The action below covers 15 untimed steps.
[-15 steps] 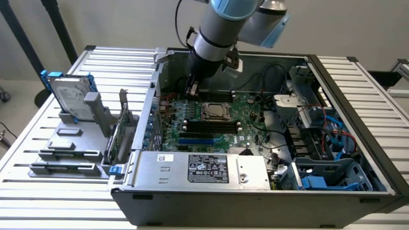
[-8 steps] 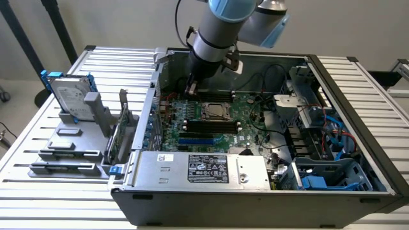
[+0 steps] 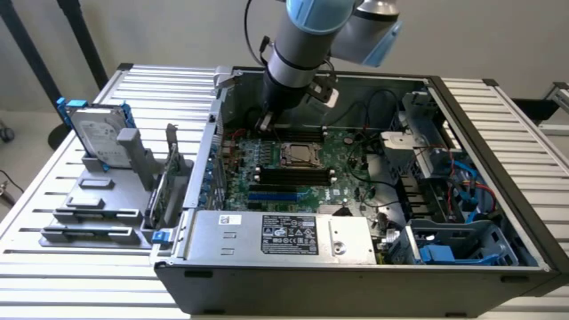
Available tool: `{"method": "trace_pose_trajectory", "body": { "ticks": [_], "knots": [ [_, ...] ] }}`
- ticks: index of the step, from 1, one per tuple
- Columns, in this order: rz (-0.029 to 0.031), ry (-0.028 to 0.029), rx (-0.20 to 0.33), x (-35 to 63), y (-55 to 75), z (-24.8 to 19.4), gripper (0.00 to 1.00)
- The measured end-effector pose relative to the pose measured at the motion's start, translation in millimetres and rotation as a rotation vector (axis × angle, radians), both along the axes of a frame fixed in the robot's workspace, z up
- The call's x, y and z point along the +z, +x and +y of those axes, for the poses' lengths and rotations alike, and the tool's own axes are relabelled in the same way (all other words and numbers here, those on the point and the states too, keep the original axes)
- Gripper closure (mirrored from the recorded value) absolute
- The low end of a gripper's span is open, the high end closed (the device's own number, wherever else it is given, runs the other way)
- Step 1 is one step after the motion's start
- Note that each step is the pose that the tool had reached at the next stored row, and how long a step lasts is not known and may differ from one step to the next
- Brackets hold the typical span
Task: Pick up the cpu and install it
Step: 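Install the first cpu locking lever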
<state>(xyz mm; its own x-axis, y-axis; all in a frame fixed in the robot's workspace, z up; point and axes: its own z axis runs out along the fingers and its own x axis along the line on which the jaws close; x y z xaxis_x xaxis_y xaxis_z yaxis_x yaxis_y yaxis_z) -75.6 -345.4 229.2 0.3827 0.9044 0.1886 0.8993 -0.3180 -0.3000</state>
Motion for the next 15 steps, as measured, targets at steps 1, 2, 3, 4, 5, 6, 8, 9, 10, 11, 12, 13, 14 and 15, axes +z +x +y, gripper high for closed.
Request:
{"method": "trace_pose_trajectory", "body": {
  "ticks": [1,2,3,4,5,6,8,9,10,11,12,13,14,15],
  "knots": [
    [0.0000,0.0000,-0.014,0.0,-0.2,0.0,0.89],
    [0.0000,0.0009,-0.024,0.0,-0.9,0.0,0.89],
    [0.0000,0.0023,-0.032,-0.1,-1.7,0.0,0.89],
    [0.0000,0.0040,-0.039,0.0,-2.6,0.0,0.89],
    [0.0000,0.0062,-0.045,0.0,-3.7,0.0,0.89],
    [0.0000,0.0089,-0.051,0.2,-4.8,0.0,0.89],
    [0.0002,0.0153,-0.062,0.9,-7.4,0.0,0.89],
    [0.0002,0.0187,-0.067,1.2,-8.8,0.0,0.89],
    [0.0003,0.0220,-0.073,1.6,-10.1,0.0,0.89],
    [0.0003,0.0252,-0.079,2.0,-11.4,0.0,0.89],
    [0.0004,0.0282,-0.085,2.3,-12.6,0.0,0.89],
    [0.0003,0.0304,-0.091,2.5,-13.7,0.0,0.89],
    [0.0004,0.0314,-0.099,2.8,-14.3,0.0,0.89],
    [0.0003,0.0317,-0.107,3.0,-14.7,0.0,0.89]
  ]
}}
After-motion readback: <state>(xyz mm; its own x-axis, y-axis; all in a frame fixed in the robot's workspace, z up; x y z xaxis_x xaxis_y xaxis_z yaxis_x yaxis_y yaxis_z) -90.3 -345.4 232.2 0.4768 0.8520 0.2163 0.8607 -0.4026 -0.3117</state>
